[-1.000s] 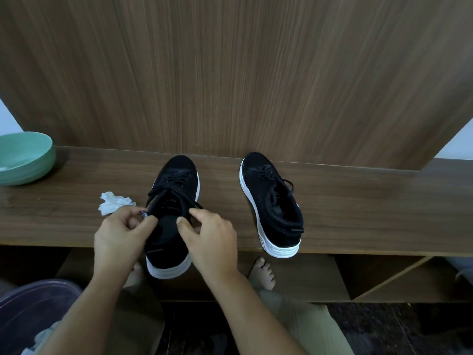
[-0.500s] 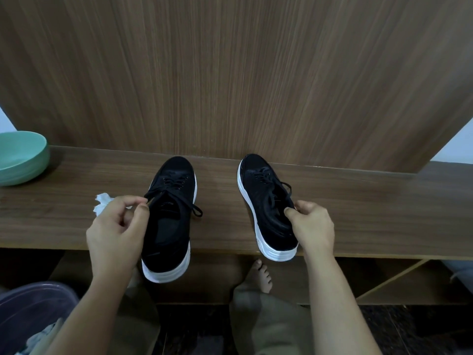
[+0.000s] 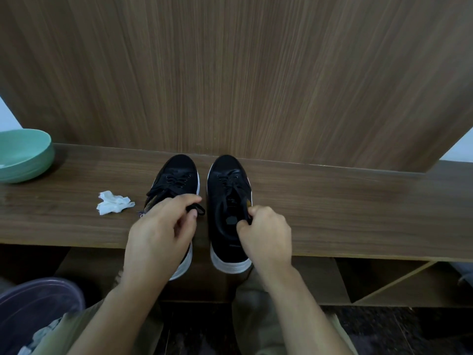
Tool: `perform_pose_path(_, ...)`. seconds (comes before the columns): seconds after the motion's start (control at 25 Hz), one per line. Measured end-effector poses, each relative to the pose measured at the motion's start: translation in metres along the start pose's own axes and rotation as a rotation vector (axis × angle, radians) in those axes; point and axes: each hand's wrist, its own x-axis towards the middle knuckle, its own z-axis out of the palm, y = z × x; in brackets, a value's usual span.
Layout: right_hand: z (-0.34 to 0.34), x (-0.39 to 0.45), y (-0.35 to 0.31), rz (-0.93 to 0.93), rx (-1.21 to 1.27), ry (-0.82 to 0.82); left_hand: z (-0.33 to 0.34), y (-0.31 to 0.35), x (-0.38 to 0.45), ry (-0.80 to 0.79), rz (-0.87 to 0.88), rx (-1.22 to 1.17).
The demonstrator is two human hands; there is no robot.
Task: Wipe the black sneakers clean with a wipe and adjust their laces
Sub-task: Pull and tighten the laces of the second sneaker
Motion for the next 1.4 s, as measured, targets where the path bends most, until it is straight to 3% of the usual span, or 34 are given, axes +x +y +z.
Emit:
perform_pose_path(0.28,-0.006,0.008,-0.009,-0.009,0.086,0.084,0.024,0.016,0.052,-0.502,0.193,0.514)
perform_pose_path(0.44,-0.013,0.021,-0.014,0.049,0.099,0.072,0.029,0.019,0.071,-0.538,0.339,0.62)
perform_pose_path(0.56,-0.036,0.028,-0.015,0.1,0.384,0.038,0.024,0.016,0.087,-0.516,0.258,0.416)
perform_pose_path(0.68,-0.066,0.033,-0.024,0.233,0.798,-0.266,0.017,0.013,0.095,-0.44,-0.048,0.053)
perform_pose_path(0.8,-0.093,0.037,-0.03,0.183,0.911,-0.478,0.009,0.016,0.098,-0.339,-0.237,-0.219)
perform_pose_path(0.92,-0.108,0.04,-0.036,0.026,0.875,-0.383,-0.002,0.023,0.101,-0.312,-0.315,-0.433)
perform_pose_path(1.04,-0.112,0.041,-0.041,-0.112,0.629,-0.113,-0.015,0.032,0.109,-0.275,-0.346,-0.557)
perform_pose_path(1.16,-0.111,0.045,-0.043,-0.136,0.383,0.127,-0.03,0.038,0.117,-0.214,-0.368,-0.607)
perform_pose_path(1.4,-0.13,0.044,-0.059,0.01,0.802,0.109,-0.06,0.045,0.134,-0.141,-0.43,-0.775)
